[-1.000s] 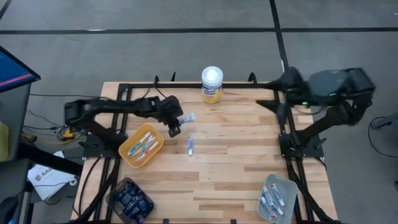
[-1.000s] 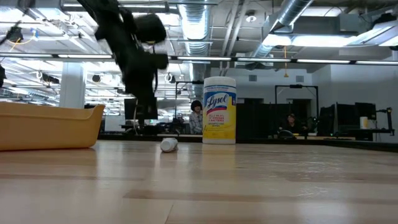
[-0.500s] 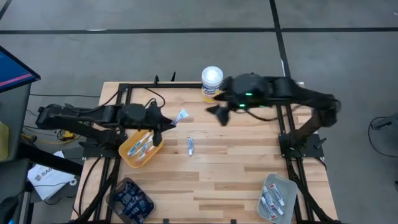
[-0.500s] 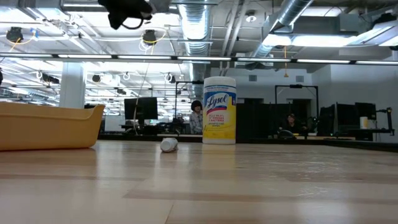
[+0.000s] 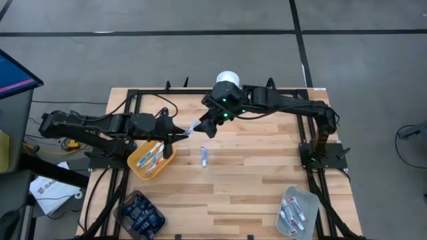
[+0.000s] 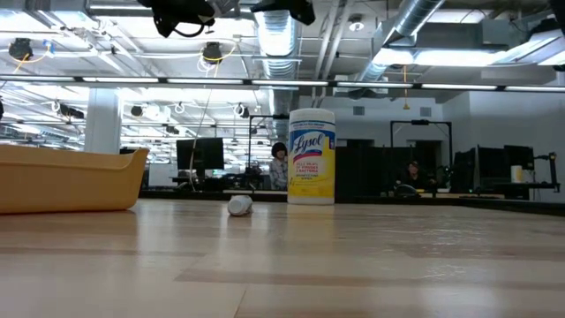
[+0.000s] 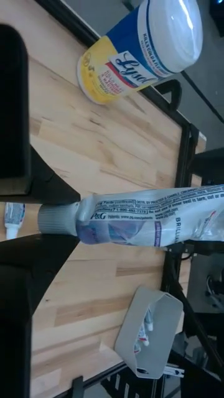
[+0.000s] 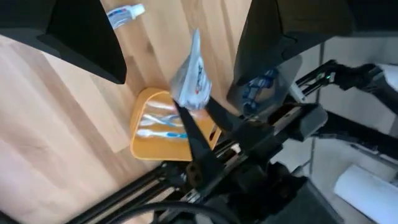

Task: Pick & Place Travel size toiletries
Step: Put the white toothpaste into the white bin

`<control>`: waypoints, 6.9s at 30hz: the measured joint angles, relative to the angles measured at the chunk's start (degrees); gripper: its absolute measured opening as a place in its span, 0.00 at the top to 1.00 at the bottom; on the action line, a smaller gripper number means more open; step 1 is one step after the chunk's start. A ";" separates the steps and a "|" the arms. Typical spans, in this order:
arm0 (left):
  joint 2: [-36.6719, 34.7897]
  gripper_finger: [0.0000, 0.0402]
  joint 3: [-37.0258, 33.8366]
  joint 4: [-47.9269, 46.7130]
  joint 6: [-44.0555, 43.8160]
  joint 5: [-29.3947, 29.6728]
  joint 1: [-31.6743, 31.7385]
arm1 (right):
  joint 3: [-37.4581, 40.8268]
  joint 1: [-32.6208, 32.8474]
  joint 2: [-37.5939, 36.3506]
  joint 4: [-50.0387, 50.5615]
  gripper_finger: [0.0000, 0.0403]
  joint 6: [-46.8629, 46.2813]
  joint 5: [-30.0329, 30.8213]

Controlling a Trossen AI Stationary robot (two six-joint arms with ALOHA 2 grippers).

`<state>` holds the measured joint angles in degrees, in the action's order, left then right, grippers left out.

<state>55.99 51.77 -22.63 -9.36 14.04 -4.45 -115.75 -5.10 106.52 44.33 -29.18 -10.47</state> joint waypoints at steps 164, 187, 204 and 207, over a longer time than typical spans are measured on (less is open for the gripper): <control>-52.50 1.00 -49.70 23.19 -9.12 2.62 -1.60 | -18.44 5.51 42.12 23.54 0.44 -20.10 12.16; -51.95 1.00 -49.68 24.24 -9.12 2.62 -1.60 | -18.92 9.33 31.96 36.48 0.94 -13.98 13.17; -48.80 1.00 -49.62 25.52 -9.12 2.62 -1.60 | 12.91 35.61 7.83 45.86 0.93 -58.87 11.93; -47.93 1.00 -49.66 25.79 -9.12 2.60 -1.60 | 19.54 42.04 3.42 45.29 0.92 -71.31 6.85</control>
<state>8.06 2.11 3.16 -18.48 16.65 -6.04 -96.21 36.94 109.94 89.62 -100.49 -3.62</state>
